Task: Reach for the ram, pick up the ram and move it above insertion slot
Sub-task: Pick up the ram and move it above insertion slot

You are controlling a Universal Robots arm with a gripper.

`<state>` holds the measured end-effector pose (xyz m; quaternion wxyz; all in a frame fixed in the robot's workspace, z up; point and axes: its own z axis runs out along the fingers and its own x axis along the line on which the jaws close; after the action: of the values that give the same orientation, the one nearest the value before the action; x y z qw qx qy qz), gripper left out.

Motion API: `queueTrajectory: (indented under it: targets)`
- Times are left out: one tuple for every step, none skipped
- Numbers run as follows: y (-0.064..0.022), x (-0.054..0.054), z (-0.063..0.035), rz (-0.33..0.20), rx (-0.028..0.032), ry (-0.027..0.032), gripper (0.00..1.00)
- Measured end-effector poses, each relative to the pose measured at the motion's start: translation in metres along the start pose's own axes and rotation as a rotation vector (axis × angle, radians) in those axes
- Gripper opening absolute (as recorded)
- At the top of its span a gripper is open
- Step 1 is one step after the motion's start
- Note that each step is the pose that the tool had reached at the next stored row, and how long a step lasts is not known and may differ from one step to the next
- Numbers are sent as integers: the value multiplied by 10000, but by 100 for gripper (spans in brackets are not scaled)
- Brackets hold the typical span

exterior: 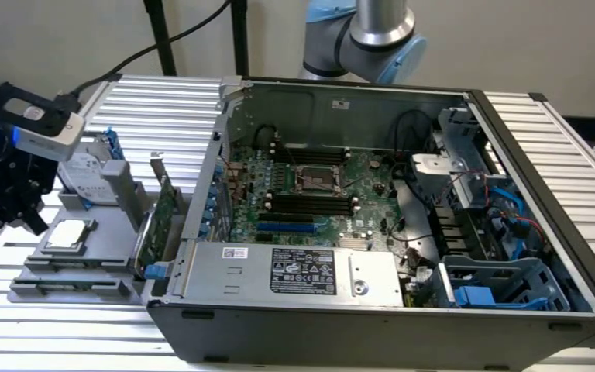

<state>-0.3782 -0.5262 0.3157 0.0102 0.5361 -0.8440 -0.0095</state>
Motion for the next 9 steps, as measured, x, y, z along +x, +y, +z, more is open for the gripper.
queueTrajectory:
  targets:
    - [0,0,5,-181,3,5,11]
    - [0,0,10,-360,7,8,11]
    - [-1,0,16,-540,10,12,11]
    - [-1,0,21,-720,14,15,11]
    - [-1,0,27,-900,18,19,11]
    - [-1,0,32,-1086,21,24,11]
    - [-1,0,38,-1275,26,27,11]
    - [-1,0,43,-1456,29,31,11]
    - [-1,0,49,-1636,33,34,11]
